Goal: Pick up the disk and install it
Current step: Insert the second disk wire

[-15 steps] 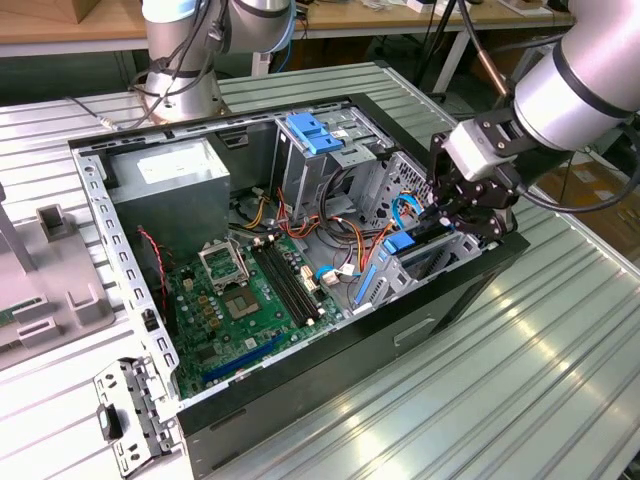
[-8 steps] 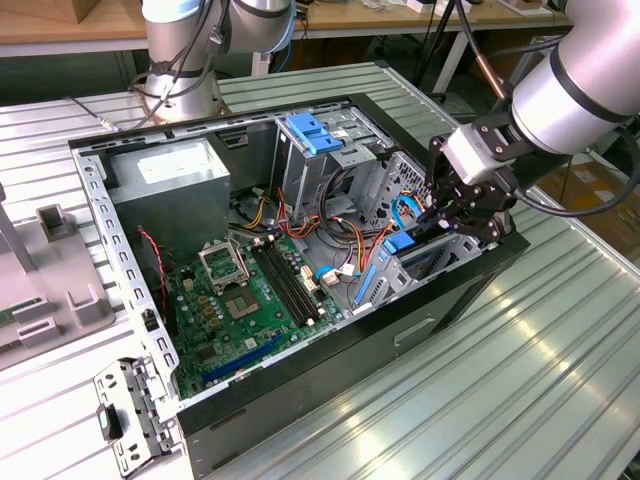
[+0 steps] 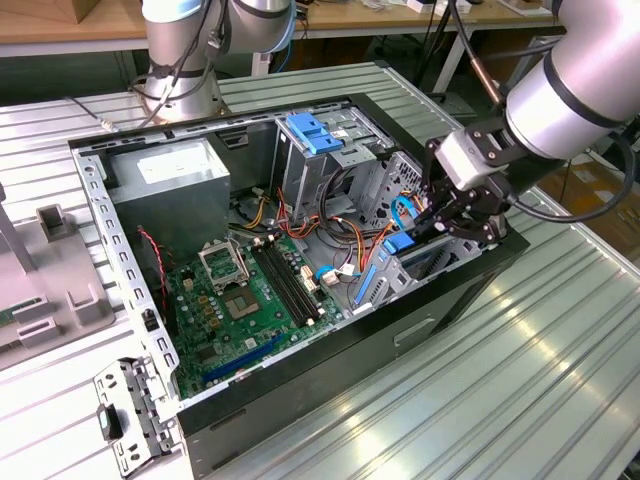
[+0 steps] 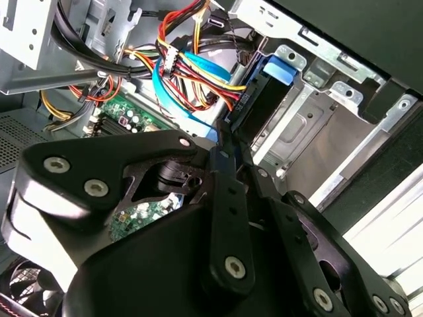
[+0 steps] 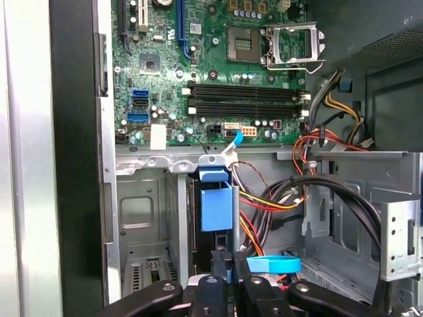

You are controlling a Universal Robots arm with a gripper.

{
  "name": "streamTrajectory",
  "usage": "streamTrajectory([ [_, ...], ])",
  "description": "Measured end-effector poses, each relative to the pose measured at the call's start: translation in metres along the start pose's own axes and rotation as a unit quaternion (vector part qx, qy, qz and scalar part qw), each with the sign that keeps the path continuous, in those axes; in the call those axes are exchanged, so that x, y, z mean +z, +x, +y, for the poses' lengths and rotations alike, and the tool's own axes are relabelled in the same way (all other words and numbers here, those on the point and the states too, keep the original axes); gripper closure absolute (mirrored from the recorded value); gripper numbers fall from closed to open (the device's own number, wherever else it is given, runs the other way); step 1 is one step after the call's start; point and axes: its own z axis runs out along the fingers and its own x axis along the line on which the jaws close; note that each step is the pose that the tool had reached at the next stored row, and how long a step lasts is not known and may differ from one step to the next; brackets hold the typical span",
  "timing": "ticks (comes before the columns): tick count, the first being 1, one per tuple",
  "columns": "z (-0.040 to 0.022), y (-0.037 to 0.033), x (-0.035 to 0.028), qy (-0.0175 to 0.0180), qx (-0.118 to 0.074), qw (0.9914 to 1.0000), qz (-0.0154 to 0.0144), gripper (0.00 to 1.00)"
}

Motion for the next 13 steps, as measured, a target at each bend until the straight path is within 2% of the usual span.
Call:
streamTrajectory([
  [7,0.0004,0.0014,0.0016,-0.0004,-0.001,1.0,0.0,0.84],
  [10,-0.0041,0.0012,0.0014,-0.0006,-0.002,1.0,-0.0017,0.84],
  [13,-0.0114,0.0008,0.0008,-0.0009,-0.003,0.99999,-0.004,0.84],
])
